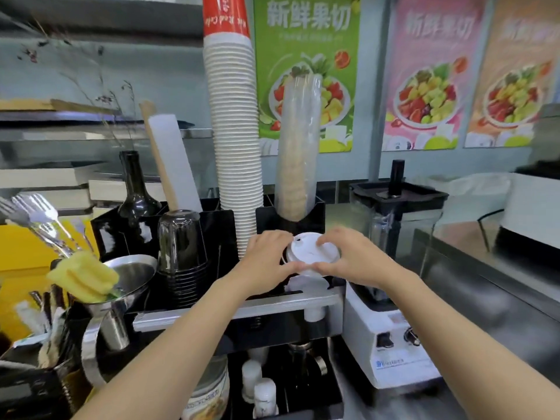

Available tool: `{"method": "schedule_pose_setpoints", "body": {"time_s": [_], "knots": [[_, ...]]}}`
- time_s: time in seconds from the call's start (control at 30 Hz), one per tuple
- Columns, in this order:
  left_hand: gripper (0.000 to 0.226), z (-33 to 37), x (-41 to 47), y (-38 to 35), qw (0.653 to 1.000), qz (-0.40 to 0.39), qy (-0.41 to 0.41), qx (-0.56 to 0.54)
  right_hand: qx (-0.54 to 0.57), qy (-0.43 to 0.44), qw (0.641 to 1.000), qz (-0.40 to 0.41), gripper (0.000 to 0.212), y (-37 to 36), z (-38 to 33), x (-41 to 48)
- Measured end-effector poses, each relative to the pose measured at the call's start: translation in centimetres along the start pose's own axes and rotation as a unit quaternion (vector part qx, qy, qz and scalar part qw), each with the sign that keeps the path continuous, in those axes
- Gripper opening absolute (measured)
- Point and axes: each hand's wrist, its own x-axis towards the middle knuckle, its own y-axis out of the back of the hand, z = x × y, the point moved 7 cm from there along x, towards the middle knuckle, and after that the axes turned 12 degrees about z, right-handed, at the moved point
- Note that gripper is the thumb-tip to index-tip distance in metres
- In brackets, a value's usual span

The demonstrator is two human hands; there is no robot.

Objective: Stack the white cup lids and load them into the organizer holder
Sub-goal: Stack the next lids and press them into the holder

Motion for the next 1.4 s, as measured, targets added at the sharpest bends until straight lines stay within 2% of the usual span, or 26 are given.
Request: {"method": "schedule_pose_setpoints", "body": {"time_s": [0.2,0.33,0.47,0.57,0.67,0.73,0.83,1.03,1.13,1.2,1.27,1.4], "knots": [[0.047,-1.6,0.0,-1.6,0.997,-0.029,0.001,0.064,-0.015,-0.005,0.996,-0.086,0.047,-3.2,0.7,0.8],[0.05,-2.3,0.4,-3.0,0.992,-0.07,-0.003,0.103,-0.104,0.03,0.988,-0.114,0.049,-4.1,0.5,1.4],[0.053,-2.6,0.1,-5.0,0.978,-0.157,0.001,0.134,-0.176,0.04,0.963,-0.2,0.05,-5.5,0.4,1.3],[0.057,-2.6,-0.1,-5.8,0.952,-0.229,-0.018,0.202,-0.187,0.018,0.946,-0.266,0.049,-6.4,0.6,1.3],[0.059,-2.6,-0.1,-5.8,0.938,-0.26,-0.019,0.229,-0.182,-0.013,0.932,-0.313,0.048,-7.3,1.2,1.2],[0.053,-2.3,-0.2,-5.6,0.947,-0.235,-0.026,0.216,-0.175,-0.015,0.93,-0.322,0.048,-7.7,1.5,1.0],[0.037,-1.5,-0.6,-5.1,0.974,-0.155,-0.058,0.152,-0.155,-0.012,0.938,-0.311,0.046,-7.6,1.3,1.0],[0.038,-1.1,-0.6,-5.3,0.966,-0.185,-0.071,0.164,-0.153,-0.019,0.938,-0.309,0.032,-7.9,1.4,1.6],[0.039,-1.0,-0.7,-5.2,0.963,-0.189,-0.069,0.18,-0.161,-0.022,0.934,-0.317,0.035,-7.9,1.2,1.6],[0.037,-0.5,-0.8,-4.6,0.968,-0.155,-0.08,0.182,-0.158,-0.021,0.935,-0.317,0.041,-7.3,1.1,1.2],[0.03,0.4,-0.8,-2.9,0.98,-0.077,-0.094,0.16,-0.137,-0.025,0.951,-0.275,0.049,-6.0,0.9,1.0],[0.038,1.8,-2.6,2.6,0.989,0.071,-0.083,0.103,-0.115,0.006,0.988,-0.098,0.06,-1.9,-0.8,0.0]]}}
